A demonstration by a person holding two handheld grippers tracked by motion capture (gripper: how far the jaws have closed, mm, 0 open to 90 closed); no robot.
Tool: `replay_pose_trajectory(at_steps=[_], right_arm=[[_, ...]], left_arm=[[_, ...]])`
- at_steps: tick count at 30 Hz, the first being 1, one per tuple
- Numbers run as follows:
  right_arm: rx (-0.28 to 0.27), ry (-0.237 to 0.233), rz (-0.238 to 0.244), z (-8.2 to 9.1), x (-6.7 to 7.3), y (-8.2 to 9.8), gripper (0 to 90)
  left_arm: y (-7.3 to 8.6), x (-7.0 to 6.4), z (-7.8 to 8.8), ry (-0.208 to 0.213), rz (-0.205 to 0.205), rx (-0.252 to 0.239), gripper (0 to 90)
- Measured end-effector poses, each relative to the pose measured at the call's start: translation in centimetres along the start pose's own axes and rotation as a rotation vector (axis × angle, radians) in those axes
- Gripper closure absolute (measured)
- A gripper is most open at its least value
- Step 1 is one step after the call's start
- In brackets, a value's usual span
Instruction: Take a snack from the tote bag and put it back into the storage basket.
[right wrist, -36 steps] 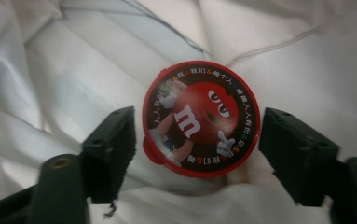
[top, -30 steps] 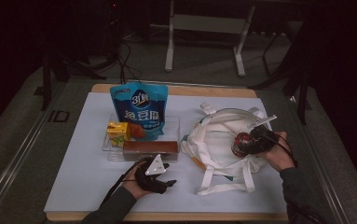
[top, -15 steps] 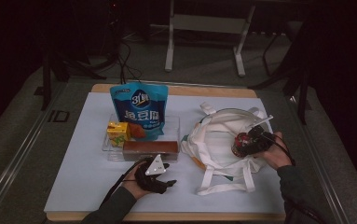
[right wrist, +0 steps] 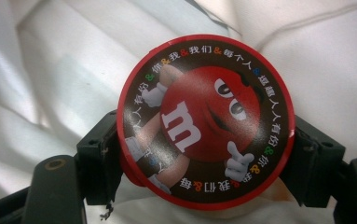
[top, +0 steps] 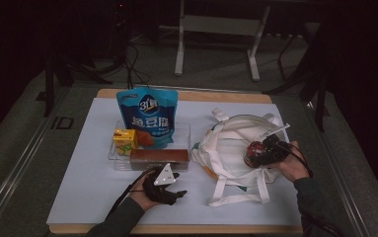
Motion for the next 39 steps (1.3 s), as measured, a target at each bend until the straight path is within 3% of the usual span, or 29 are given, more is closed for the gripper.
replay_pose_trajectory(at_steps=[20,39], right_arm=[[-0.084,-0.077,0.096,2.5,4.2,-4.7,25.4],[-0.118,-0.134,0.159,3.2,6.7,-7.9,25.4]], left_arm=[[0.0,0.0,0.0,0.0,0.0,-0.001,34.5],[0.0,0.0,0.0,0.001,0.002,-0.003,34.5]])
Point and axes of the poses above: each handheld gripper's, and its own axes: z roughly backward along the jaws, y roughly out of its underside, x roughly to its left, the point moved 4 cm from there along -z, roughly forward along the jaws, and after that the axes turned 13 degrees about -x, right-handed, at the moved point
